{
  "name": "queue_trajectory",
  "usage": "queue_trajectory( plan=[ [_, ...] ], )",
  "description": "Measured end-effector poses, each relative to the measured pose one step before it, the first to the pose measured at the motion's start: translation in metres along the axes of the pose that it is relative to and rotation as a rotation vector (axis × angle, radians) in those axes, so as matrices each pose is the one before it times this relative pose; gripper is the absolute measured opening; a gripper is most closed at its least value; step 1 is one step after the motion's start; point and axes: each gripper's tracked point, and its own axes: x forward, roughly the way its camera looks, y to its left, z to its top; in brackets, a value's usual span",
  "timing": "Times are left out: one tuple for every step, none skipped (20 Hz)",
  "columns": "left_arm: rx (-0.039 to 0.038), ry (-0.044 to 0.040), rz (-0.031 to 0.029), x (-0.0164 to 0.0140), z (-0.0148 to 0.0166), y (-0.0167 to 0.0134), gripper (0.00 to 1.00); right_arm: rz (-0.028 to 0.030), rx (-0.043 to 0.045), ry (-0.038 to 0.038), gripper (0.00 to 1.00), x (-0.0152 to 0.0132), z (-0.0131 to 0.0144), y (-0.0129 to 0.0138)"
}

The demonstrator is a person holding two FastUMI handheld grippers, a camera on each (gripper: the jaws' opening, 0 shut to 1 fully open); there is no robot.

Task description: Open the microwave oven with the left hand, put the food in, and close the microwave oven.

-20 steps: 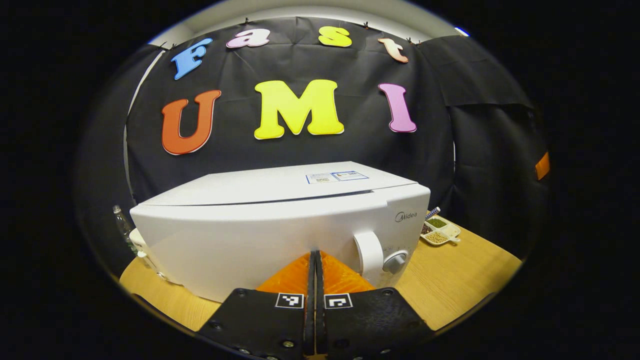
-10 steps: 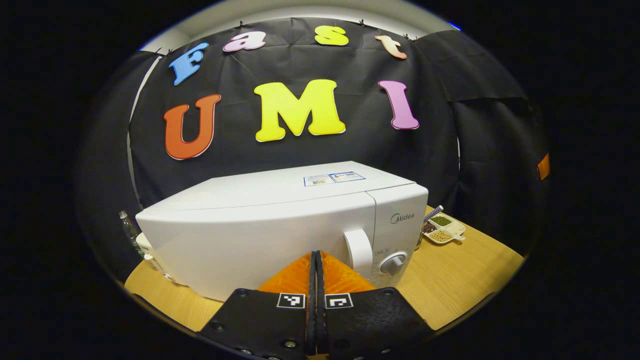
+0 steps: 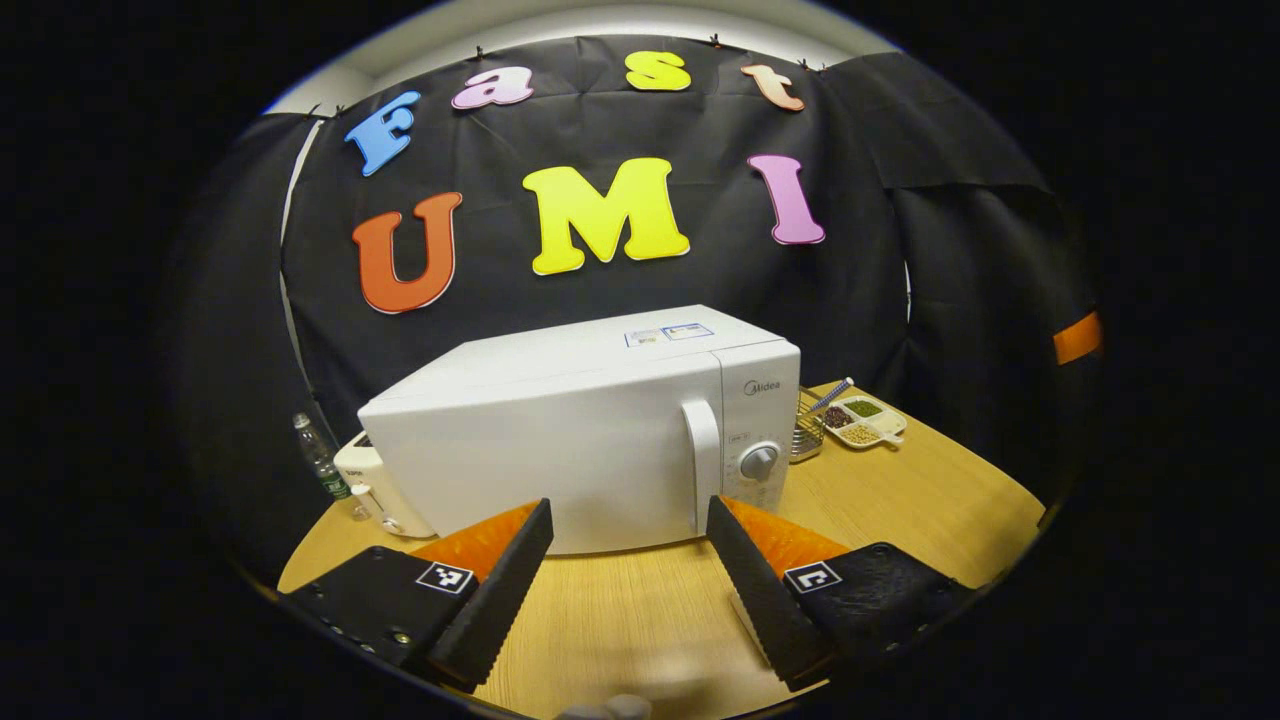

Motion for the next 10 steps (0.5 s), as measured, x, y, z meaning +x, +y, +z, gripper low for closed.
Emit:
queue_trajectory(
  plan=[
    [-0.00851,-0.01915,-0.00225,-0.01501,0.0084,0.00002,0.97,-0.00302,-0.00775,-0.01591,1.0,-0.01273,-0.00677,0.00781],
    [-0.01145,-0.01537,-0.01198,-0.01552,0.0077,-0.00206,0.97,-0.00429,-0.00846,-0.02375,1.0,-0.01396,-0.0005,0.00776],
    [0.00024,-0.00807,0.00104,-0.01626,0.00776,0.00102,0.96,-0.01022,-0.00383,-0.02571,1.0,-0.01381,0.00279,0.0082],
    [0.0002,-0.01742,-0.00908,-0.01674,0.01004,0.00219,0.97,-0.00868,0.00345,-0.0191,1.0,-0.01342,0.00282,0.00952],
    [-0.00298,-0.00497,-0.00591,-0.01714,0.00946,0.00283,0.96,0.00818,0.01242,-0.01937,0.9,-0.01438,0.00164,0.01452],
    [-0.00973,-0.02285,-0.00865,-0.01873,0.01281,0.00448,0.96,0.01017,0.00416,-0.02722,1.0,-0.01365,0.00524,0.01387],
    [-0.0089,-0.02052,0.00157,-0.01768,0.01176,0.00671,0.96,0.00161,-0.00021,-0.0145,1.0,-0.01089,0.00317,0.01088],
    [-0.00795,-0.00844,0.01456,-0.01857,0.00955,0.0116,0.96,0.00182,0.00587,-0.01689,0.9,-0.00981,0.00394,0.00939],
    [-0.00738,-0.00067,0.01126,-0.01472,0.00663,0.00892,0.96,0.00194,0.01442,-0.02575,1.0,-0.01146,0.01003,0.00843],
    [-0.01131,-0.01186,0.00113,-0.01578,0.00872,0.00629,0.96,0.00188,0.00419,-0.03453,1.0,-0.01022,0.01148,0.00903]
  ],
)
